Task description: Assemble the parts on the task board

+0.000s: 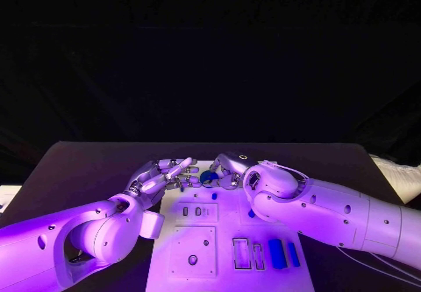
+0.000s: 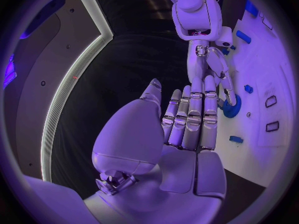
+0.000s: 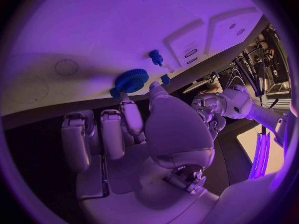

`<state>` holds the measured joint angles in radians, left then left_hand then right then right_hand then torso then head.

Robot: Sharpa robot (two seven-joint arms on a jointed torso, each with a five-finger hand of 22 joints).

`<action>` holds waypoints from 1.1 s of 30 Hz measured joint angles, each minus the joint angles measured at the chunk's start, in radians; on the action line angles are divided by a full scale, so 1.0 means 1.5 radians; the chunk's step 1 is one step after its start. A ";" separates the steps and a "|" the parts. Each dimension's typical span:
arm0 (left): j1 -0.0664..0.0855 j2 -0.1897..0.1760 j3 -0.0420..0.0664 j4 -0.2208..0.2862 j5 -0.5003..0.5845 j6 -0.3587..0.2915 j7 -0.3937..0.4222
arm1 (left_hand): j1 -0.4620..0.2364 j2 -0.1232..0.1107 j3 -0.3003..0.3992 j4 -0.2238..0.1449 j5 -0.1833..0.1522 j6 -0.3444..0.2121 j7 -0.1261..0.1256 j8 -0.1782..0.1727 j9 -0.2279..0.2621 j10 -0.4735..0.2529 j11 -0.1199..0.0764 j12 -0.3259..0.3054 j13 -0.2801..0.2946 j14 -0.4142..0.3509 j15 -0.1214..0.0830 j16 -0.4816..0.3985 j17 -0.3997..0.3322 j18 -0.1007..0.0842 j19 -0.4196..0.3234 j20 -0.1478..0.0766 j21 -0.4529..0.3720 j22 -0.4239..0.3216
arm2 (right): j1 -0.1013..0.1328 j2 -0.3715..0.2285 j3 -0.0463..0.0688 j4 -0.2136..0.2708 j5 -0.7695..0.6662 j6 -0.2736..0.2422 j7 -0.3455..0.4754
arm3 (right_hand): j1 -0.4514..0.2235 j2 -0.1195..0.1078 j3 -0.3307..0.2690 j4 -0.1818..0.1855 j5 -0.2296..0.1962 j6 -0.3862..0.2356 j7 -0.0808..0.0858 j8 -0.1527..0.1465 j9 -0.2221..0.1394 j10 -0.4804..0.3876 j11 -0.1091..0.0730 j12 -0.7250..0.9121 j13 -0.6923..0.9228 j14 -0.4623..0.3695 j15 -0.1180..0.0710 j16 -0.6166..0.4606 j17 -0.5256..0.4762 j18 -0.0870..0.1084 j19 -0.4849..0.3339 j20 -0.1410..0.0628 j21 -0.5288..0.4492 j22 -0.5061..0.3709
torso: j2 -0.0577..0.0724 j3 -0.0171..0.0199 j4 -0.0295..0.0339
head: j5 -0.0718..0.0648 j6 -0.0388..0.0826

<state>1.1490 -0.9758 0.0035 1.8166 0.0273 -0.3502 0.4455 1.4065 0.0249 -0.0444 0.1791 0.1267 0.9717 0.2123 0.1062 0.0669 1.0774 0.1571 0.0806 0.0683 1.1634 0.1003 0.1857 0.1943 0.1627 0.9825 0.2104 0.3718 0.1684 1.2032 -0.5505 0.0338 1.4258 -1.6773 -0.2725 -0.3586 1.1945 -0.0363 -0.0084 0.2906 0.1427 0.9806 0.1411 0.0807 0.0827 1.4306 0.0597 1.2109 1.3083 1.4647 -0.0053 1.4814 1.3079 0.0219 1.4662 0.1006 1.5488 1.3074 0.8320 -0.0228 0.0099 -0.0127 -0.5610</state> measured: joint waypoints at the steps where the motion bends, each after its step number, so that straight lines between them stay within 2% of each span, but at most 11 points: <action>1: 0.000 0.000 0.000 0.000 0.000 0.000 0.000 | 0.000 0.000 -0.001 -0.001 0.000 0.000 0.000 0.000 0.000 0.000 0.000 0.000 0.000 0.000 0.000 0.000 0.000 0.000 0.000 0.000 0.000 0.000 | 0.000 0.000 0.000 0.000 0.002 0.001 0.000 | -0.002 0.003 0.000 0.000 0.003 0.000 0.000 0.000 -0.001 0.001 -0.001 0.000 0.000 0.000 0.000 0.000 0.000 0.000 0.000 0.000 0.000 0.000 | 0.000 0.0000 0.0003 | 0.000 0.000; 9: 0.000 -0.001 0.000 0.001 0.000 0.000 0.000 | 0.000 0.000 -0.001 -0.001 0.000 0.000 0.000 0.000 0.000 0.000 0.000 0.000 0.000 0.000 0.000 0.000 0.001 0.000 0.000 0.000 0.000 0.000 | 0.003 0.003 0.000 -0.006 0.015 0.004 0.002 | 0.001 0.006 -0.009 -0.004 0.016 0.000 0.000 -0.004 -0.002 0.001 -0.001 0.003 0.000 0.003 -0.003 0.000 0.000 0.000 0.000 0.000 0.000 0.000 | 0.000 -0.0001 0.0008 | 0.001 -0.002; 11: 0.000 -0.001 0.000 0.001 0.000 0.000 -0.001 | 0.000 0.000 -0.001 -0.001 0.000 0.000 0.000 0.000 0.000 0.000 0.000 0.000 0.000 0.000 0.000 0.000 0.001 0.000 0.000 0.000 0.000 0.000 | 0.003 0.002 -0.001 -0.006 0.016 0.001 0.002 | 0.001 0.006 -0.013 -0.003 0.021 -0.004 0.004 -0.006 -0.003 0.001 -0.001 0.003 0.000 0.003 -0.003 0.000 0.000 0.000 0.000 0.000 0.000 0.000 | 0.000 -0.0001 0.0008 | 0.001 -0.002; 13: 0.000 -0.001 0.000 0.001 0.000 0.000 -0.001 | 0.000 0.000 -0.001 -0.001 0.000 0.000 0.000 0.000 0.000 0.000 0.000 0.000 0.000 0.000 0.000 0.000 0.001 0.000 0.000 0.000 0.000 0.000 | 0.003 0.000 -0.002 -0.005 0.016 -0.003 0.003 | 0.001 0.006 -0.015 -0.005 0.021 -0.007 0.007 -0.010 -0.005 0.001 -0.001 0.003 0.000 0.003 -0.003 0.000 0.000 0.000 0.000 0.000 0.000 0.000 | 0.000 -0.0001 0.0007 | 0.001 -0.002; 17: 0.000 -0.002 0.000 0.001 0.000 0.000 -0.001 | 0.000 0.000 -0.001 -0.001 0.000 0.000 0.000 0.000 0.000 0.000 0.000 0.000 0.000 0.000 0.000 0.000 0.001 0.000 0.000 0.000 0.000 0.000 | -0.003 -0.019 -0.004 0.007 0.019 -0.025 0.011 | 0.019 0.005 -0.017 -0.008 0.042 -0.013 0.008 -0.010 -0.006 0.001 -0.001 0.002 0.000 0.002 -0.003 0.000 0.000 0.000 0.000 0.000 0.000 0.000 | 0.000 0.0002 0.0006 | 0.000 -0.001; 21: 0.000 -0.003 0.000 0.000 0.000 0.000 -0.001 | 0.000 0.000 -0.001 -0.001 0.000 0.000 0.000 0.000 0.000 0.000 0.000 0.000 0.000 0.000 0.000 0.000 0.001 0.000 0.000 0.000 0.000 0.000 | -0.005 -0.054 -0.003 0.018 0.050 -0.066 0.046 | 0.038 0.013 -0.017 -0.009 0.059 -0.014 0.009 -0.010 -0.007 -0.005 0.005 -0.020 0.000 0.002 -0.003 -0.005 0.000 0.000 0.000 0.000 0.000 0.000 | 0.000 0.0007 -0.0001 | -0.001 0.001; 26: 0.000 -0.005 0.000 -0.001 0.000 0.000 -0.001 | 0.000 0.000 -0.001 -0.001 0.000 0.000 0.000 -0.003 0.000 0.000 0.000 0.000 0.000 0.000 0.000 0.000 0.001 0.000 0.000 0.000 0.000 -0.001 | -0.001 -0.122 0.002 0.047 0.151 -0.105 0.134 | 0.066 0.012 -0.015 -0.022 0.070 -0.014 0.010 -0.010 -0.007 -0.010 0.004 -0.029 -0.005 0.002 -0.002 -0.008 0.000 0.000 0.000 0.000 -0.005 0.000 | -0.002 0.0007 -0.0026 | -0.001 0.003; 28: 0.000 -0.005 0.000 -0.001 0.000 0.000 -0.001 | 0.000 0.000 -0.001 -0.001 0.000 0.000 0.000 -0.003 0.000 0.000 0.000 0.000 0.000 0.000 0.000 0.000 0.001 0.000 0.000 0.000 0.000 -0.001 | 0.001 -0.154 0.004 0.063 0.203 -0.118 0.170 | 0.080 0.012 -0.012 -0.031 0.081 -0.014 0.010 -0.010 -0.007 -0.011 0.004 -0.029 -0.005 0.002 -0.002 -0.008 0.000 0.000 0.000 0.000 -0.005 0.000 | -0.003 0.0016 -0.0040 | -0.001 0.003; 33: 0.000 -0.005 0.000 -0.005 0.000 0.000 -0.001 | 0.000 0.000 -0.001 -0.001 0.000 0.000 0.000 -0.003 0.000 0.000 0.000 0.000 0.000 0.000 0.000 0.000 0.001 0.000 0.000 0.000 0.000 -0.001 | 0.005 -0.219 0.007 0.085 0.302 -0.130 0.229 | 0.117 0.007 -0.004 -0.060 0.082 -0.011 0.006 -0.010 -0.007 -0.016 0.004 -0.029 -0.005 0.002 -0.002 -0.008 0.000 0.000 0.000 0.000 -0.005 0.000 | -0.006 0.0047 -0.0095 | 0.001 0.004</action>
<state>1.1488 -0.9840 0.0033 1.8084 0.0274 -0.3502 0.4435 1.4065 0.0249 -0.0456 0.1779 0.1266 0.9717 0.2123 0.1023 0.0669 1.0774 0.1571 0.0806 0.0683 1.1634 0.1003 0.1857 0.1960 0.1627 0.9825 0.2104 0.3718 0.1676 1.2113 -0.8797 0.0438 1.5532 -1.2244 -0.4670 -0.0150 1.3702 -0.0253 -0.0149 0.2007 0.2653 0.9646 0.1499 0.0651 0.0723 1.4072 0.0664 1.1667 1.3004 1.4681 -0.0086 1.4698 1.3076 0.0220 1.4662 0.1005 1.5414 1.3079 0.8233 -0.0157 -0.0043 -0.0105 -0.5553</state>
